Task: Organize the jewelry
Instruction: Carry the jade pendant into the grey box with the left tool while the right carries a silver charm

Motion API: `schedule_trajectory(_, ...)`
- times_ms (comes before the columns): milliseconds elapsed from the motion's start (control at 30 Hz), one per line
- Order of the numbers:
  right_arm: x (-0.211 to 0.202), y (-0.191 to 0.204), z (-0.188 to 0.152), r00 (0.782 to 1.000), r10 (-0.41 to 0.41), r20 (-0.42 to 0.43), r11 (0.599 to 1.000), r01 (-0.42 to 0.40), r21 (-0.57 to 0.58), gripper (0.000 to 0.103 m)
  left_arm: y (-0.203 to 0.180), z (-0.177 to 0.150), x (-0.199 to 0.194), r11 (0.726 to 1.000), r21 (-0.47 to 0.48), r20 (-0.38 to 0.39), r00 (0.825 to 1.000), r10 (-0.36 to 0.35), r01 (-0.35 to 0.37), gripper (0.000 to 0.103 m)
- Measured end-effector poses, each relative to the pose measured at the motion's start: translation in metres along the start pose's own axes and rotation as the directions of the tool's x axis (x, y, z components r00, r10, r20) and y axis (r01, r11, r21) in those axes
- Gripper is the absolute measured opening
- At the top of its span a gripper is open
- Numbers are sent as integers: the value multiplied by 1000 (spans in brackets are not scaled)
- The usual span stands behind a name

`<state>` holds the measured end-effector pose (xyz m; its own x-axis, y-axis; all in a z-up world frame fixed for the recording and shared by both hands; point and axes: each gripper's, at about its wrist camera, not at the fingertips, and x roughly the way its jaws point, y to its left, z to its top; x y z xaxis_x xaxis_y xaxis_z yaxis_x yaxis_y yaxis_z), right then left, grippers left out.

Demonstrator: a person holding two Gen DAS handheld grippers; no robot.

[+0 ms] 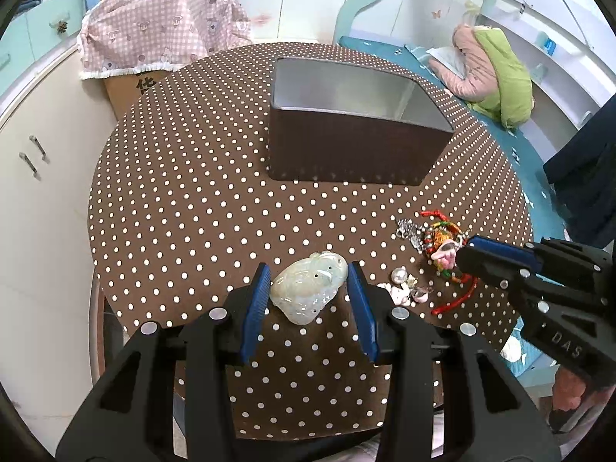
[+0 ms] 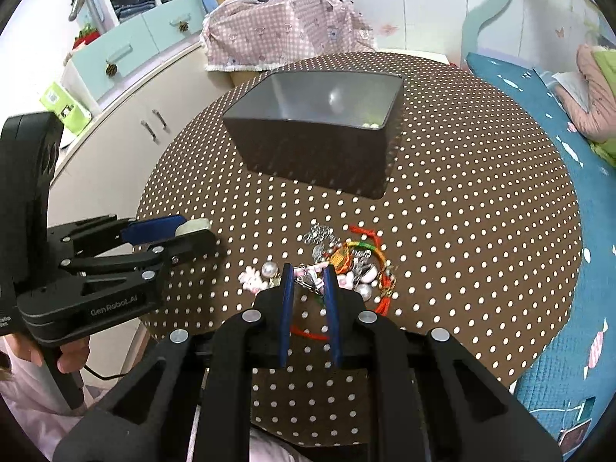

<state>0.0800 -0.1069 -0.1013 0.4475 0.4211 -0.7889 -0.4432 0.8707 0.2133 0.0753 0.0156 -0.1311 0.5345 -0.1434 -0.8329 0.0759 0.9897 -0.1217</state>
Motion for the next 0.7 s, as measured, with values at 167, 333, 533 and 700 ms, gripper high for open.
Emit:
schedule_trajectory(167, -8, -5, 12, 999, 0, 37, 1000, 0, 4, 14, 1, 13, -5, 1000, 8, 25, 1000, 1, -2, 41)
schedule_trajectory(333, -16, -12, 25, 997, -5, 78, 1000, 5, 3, 14, 0, 29, -10, 1000, 22, 54, 999, 6, -7, 41)
schedule_trajectory(533, -22, -21, 43, 993, -5, 116, 1000, 4, 8, 14, -7, 49, -15, 999, 46, 89, 996, -1, -3, 41)
schedule_trajectory(700, -22, -30, 62, 989, -5, 146, 1000, 4, 10, 14, -13, 65, -13, 999, 49, 105, 994, -15, 10, 41)
